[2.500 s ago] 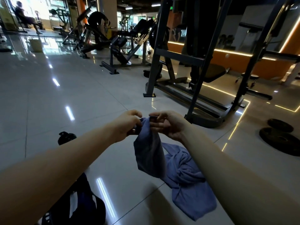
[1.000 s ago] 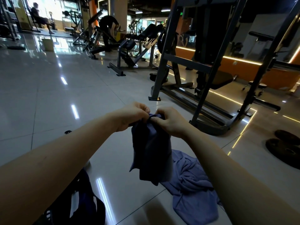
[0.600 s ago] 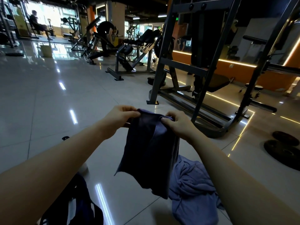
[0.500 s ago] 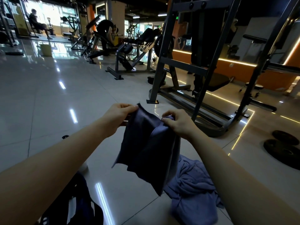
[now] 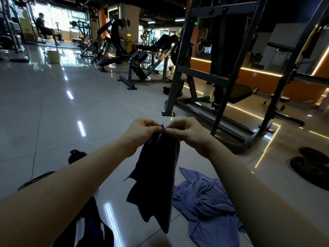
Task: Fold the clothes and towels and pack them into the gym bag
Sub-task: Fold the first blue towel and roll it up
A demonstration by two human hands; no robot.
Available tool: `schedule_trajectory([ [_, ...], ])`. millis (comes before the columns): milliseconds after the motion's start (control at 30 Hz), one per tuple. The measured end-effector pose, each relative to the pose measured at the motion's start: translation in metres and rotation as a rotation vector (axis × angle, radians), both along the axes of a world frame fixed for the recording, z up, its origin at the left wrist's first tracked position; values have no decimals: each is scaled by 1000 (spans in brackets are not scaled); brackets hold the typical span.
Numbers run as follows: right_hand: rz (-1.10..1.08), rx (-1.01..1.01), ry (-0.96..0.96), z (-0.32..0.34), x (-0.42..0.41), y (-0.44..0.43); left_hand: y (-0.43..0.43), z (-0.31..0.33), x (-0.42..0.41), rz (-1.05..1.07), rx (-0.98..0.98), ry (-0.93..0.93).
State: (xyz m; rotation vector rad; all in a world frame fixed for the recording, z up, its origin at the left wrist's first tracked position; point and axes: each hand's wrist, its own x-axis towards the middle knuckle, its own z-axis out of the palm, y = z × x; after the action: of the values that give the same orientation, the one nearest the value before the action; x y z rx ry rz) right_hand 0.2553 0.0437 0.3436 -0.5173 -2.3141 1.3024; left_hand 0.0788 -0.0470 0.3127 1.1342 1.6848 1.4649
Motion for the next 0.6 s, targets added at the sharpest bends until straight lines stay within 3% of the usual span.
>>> schedule_trajectory([
  [233,0,-54,40,-3,1,1,-7,9,6,-26,26,94],
  [367,40,-68,37,-2,0,-2,-6,4,6,-58,58,34],
  [600,-85,-46,173,-11,-3,-2,-4,3,8,-105,66,-109],
])
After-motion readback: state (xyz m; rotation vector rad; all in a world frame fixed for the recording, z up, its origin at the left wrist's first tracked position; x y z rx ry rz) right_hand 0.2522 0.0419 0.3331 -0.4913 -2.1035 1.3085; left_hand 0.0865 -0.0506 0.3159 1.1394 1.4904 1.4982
